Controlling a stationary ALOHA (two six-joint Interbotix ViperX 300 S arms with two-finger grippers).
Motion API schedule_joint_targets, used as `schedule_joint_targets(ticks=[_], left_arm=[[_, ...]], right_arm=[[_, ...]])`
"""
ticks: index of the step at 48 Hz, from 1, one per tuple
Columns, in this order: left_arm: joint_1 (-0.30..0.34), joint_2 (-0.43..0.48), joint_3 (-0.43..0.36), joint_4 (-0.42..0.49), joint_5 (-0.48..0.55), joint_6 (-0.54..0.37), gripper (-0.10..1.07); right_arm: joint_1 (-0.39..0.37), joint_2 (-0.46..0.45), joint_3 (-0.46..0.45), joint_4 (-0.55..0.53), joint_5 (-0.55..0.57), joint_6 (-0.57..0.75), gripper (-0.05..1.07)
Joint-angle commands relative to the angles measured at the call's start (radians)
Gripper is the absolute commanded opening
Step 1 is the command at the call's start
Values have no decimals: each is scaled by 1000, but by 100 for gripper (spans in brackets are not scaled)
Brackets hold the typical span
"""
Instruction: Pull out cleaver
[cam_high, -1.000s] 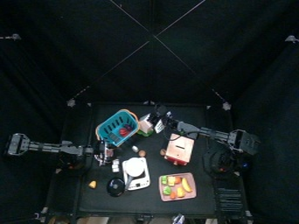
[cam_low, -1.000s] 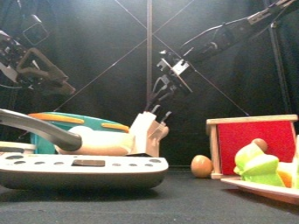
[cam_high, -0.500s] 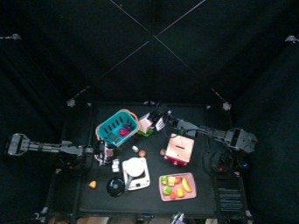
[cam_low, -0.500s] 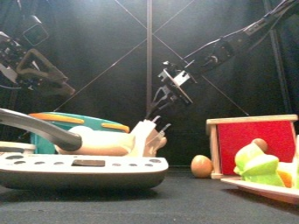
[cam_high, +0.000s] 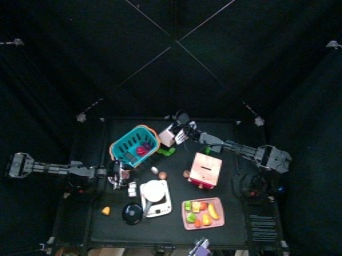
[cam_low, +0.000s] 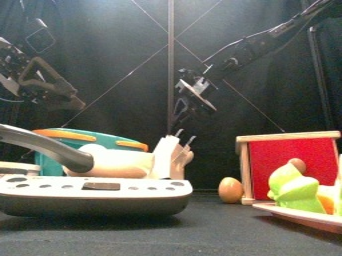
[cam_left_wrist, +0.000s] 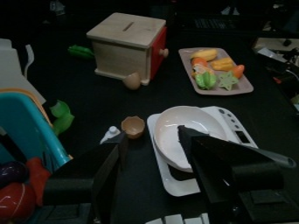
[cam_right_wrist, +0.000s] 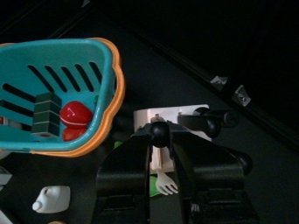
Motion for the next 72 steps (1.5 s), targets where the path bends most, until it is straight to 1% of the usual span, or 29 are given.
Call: schedule_joint_targets(ticks=[1,13,18,22,26,30,39,45,50,56,72], left_arm=[[6,3,-12,0,-6,0,87],[9,3,-12,2,-6,0,86],[9,3,-12,0,-6,0,86],[9,3,-12,2,-5,0,86],[9,3,-11,0,-5,-2,86],[9,3,-11,0,-5,-2,87],[9,3,-9,2,-5,0,86],[9,3,-8,0,-5,0,86],[9,3,-8,2,-5,0,86],[9,3,-8,2,-5,-2,86],[9,3,-6,0,-5,0,86]], right_arm=[[-2,-3,-55,2,15,2,48],[14,51,-138,3,207,-3,48],[14,51,-164,6,245,-3,48],[18,49,-166,15,245,-3,48],[25,48,-156,23,236,-5,48],[35,48,-137,26,204,-3,48],[35,35,-66,63,64,0,47],[32,8,-18,84,9,0,45],[32,-21,14,87,-14,0,41],[35,-52,43,87,-29,0,40],[41,-91,64,61,-44,5,40]])
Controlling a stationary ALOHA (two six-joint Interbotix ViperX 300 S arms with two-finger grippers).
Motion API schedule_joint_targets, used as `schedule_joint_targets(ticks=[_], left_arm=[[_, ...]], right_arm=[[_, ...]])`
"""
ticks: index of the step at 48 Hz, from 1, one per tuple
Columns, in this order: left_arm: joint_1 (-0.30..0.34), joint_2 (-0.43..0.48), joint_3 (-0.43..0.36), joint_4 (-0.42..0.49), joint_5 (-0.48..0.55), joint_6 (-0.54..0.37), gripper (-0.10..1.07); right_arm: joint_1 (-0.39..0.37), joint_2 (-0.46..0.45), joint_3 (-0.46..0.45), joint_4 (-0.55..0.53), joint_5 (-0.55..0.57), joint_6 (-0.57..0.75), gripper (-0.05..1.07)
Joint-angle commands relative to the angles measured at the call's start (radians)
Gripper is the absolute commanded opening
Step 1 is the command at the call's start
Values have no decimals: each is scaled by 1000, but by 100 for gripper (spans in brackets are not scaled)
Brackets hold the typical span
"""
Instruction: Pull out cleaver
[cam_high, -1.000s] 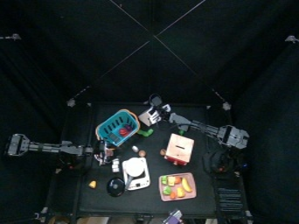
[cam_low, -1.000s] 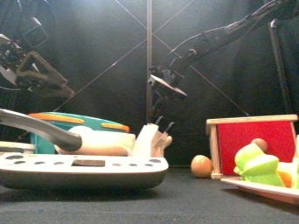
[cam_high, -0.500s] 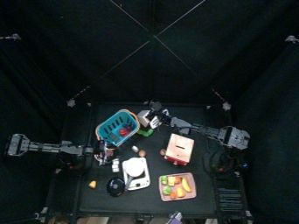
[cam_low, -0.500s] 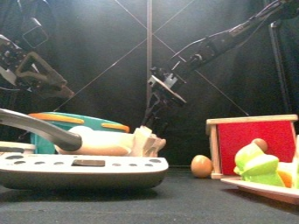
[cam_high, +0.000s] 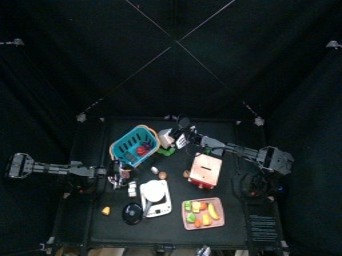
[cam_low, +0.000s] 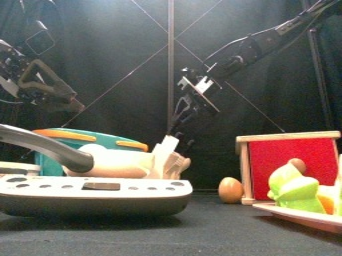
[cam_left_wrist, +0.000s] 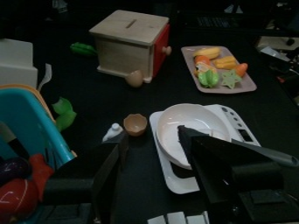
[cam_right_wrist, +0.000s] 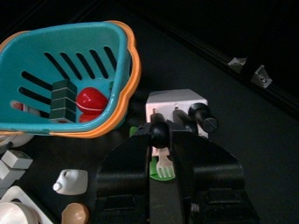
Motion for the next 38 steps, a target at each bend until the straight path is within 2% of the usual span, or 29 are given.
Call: schedule_joint_targets(ticks=[1,19,38], left_arm=[[2,3,-11,0,-3,0,87],[2,3,-11,2,-3,2,86],[6,3,-9,2,-3,2,86]], right_arm=[[0,-54,-12,-5,-11,2,40],[0,-130,41,-8,-11,2,40],[15,-281,138,-64,-12,3,40]])
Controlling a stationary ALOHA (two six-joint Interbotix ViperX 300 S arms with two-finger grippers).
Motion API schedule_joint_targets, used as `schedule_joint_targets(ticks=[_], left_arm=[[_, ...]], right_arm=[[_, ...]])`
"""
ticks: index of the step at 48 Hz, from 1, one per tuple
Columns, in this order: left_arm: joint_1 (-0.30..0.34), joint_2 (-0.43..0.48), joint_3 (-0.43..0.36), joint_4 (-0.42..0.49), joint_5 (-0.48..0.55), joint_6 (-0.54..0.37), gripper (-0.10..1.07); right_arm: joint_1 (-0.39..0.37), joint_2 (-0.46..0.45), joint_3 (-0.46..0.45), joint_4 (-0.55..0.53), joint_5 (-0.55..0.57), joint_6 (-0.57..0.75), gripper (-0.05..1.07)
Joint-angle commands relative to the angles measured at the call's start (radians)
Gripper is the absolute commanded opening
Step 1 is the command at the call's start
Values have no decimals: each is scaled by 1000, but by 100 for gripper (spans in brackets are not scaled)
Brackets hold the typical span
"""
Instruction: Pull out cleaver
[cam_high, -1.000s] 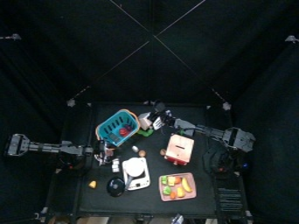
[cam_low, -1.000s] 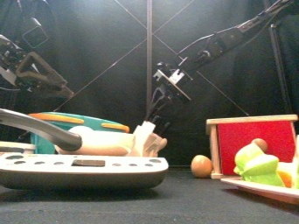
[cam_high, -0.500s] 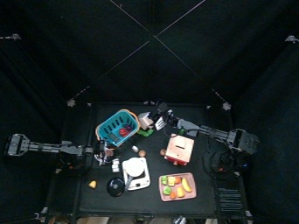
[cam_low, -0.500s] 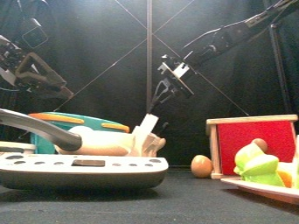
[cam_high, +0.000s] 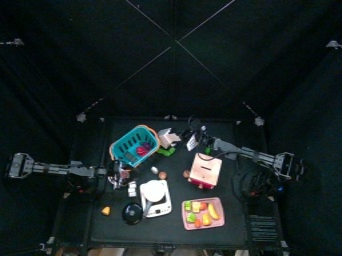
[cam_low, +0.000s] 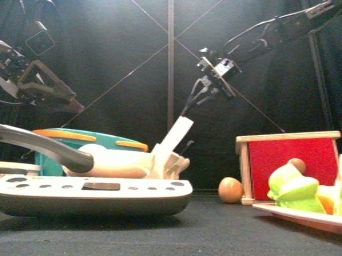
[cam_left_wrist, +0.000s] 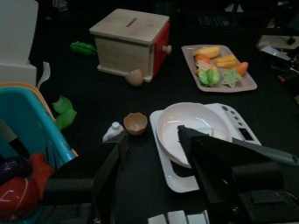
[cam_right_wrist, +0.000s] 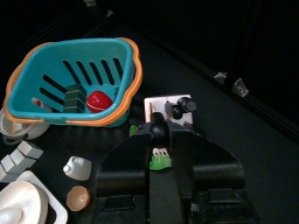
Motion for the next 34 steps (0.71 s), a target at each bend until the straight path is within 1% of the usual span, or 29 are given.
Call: schedule_joint_targets(ticks=[1,13,22,29,34], left_arm=[[6,3,-12,0,-5,0,87],[9,3,-12,2,-5,0,86],[11,3,-12,2,-5,0,86],[12,3,-14,0,-5,2,86],[12,3,-15,2,-8,2,87]], right_arm=[[11,-63,9,-6,-8,2,40],[43,-147,80,-9,-32,-2,40],[46,-202,133,-6,-117,2,41],[51,-213,169,-11,-202,0,41],[52,-215,190,-11,-242,-3,41]])
